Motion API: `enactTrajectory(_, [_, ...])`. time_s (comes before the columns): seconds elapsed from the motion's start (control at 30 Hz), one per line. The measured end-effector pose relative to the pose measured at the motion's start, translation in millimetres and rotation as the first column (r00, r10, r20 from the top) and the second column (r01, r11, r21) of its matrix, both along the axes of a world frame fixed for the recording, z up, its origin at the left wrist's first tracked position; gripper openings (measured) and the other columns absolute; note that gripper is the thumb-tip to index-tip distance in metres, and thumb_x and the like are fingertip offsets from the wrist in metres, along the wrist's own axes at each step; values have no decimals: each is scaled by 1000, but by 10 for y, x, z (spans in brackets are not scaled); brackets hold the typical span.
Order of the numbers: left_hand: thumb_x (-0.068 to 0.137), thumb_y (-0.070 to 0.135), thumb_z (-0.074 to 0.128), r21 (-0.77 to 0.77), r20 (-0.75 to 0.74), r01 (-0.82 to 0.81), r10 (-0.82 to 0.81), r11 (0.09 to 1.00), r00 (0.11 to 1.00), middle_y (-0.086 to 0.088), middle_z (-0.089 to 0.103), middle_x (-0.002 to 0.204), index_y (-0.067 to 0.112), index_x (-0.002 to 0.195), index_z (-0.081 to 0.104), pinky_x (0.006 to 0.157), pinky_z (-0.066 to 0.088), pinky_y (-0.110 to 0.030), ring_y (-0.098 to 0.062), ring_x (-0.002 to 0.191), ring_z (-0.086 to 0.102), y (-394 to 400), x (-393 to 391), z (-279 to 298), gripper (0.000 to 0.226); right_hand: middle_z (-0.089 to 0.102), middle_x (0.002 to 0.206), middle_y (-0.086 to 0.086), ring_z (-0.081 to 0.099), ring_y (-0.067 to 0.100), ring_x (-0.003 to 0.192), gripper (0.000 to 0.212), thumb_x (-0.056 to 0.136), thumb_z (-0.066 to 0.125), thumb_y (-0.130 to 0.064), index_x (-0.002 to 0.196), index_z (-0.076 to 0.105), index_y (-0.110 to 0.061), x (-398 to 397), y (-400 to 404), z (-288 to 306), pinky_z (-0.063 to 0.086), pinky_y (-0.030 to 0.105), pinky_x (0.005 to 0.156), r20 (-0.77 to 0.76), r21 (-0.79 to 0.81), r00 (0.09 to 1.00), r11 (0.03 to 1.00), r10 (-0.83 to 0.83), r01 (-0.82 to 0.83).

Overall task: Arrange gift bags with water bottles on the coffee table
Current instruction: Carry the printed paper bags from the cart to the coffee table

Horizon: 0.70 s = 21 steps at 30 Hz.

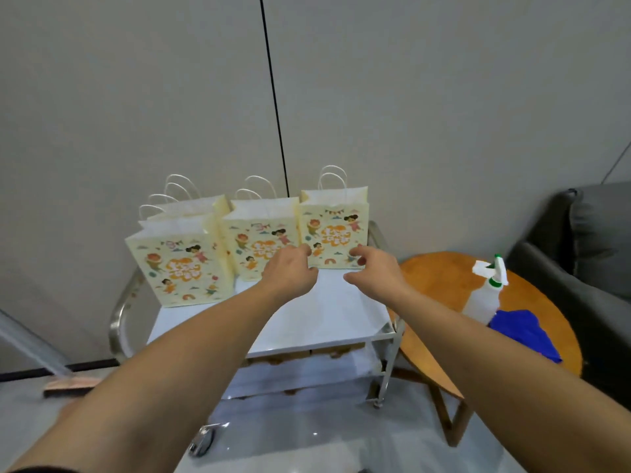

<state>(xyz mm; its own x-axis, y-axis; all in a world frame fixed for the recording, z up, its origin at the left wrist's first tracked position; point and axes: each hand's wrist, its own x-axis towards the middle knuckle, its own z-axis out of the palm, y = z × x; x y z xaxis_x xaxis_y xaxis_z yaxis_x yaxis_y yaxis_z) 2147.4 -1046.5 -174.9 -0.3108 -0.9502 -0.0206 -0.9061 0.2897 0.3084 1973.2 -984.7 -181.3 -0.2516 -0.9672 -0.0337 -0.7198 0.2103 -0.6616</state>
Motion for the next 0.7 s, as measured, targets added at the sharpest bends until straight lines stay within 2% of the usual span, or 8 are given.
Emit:
enactTrajectory(0.13, [97,35,56,-11,13,-53,53,999,999,-9,55,137,20,142,49,94,47,-39,-31,123,53,-387,-246,144,48,63,127,6,59,22,115,57,88,74,-16,142,55,-14,-298,-505,135,48,26,88,60,-22,998,999,34,-33])
enactTrajectory(0.23, [98,37,56,-18,19,-56,56,998,998,-9,54,136,20,143,48,95,45,-38,-31,124,52,-599,-415,179,49,63,120,6,61,22,112,58,87,75,-14,142,55,-15,-468,-817,126,53,35,96,91,-14,995,999,40,-39])
enactTrajectory(0.33, [97,40,56,-9,36,-59,59,998,998,-9,54,137,22,144,47,96,45,-38,-30,123,53,-785,-524,150,50,64,103,5,64,21,98,56,86,75,-16,140,57,-15,-571,-1053,68,57,37,89,99,-9,994,999,35,-34])
enactTrajectory(0.4, [97,39,56,-1,38,-67,67,998,997,-9,55,135,22,143,48,92,48,-39,-30,114,59,-912,-565,127,49,65,104,5,62,20,94,57,85,75,-16,139,57,-15,-606,-1204,47,55,30,82,88,-14,995,999,39,-37])
enactTrajectory(0.47, [97,38,56,4,26,-73,73,997,997,-9,55,134,21,141,49,90,50,-39,-30,113,59,-1043,-590,113,48,66,110,5,62,19,94,58,84,76,-18,139,57,-15,-620,-1358,44,53,29,78,90,-14,995,999,41,-39])
enactTrajectory(0.57, [96,36,57,0,12,-65,65,998,998,-9,56,132,19,138,51,91,50,-39,-31,114,58,-1280,-600,94,45,68,111,5,64,22,100,61,82,76,-20,139,56,-17,-614,-1587,58,57,37,86,76,-19,997,1000,25,-23])
enactTrajectory(0.7, [95,34,59,-32,-14,-58,58,998,998,-9,57,130,15,136,51,90,52,-41,-30,117,55,-1683,-585,93,46,62,104,1,66,26,102,62,83,75,-19,141,53,-19,-589,-1944,117,59,46,87,73,-27,997,1000,1,1])
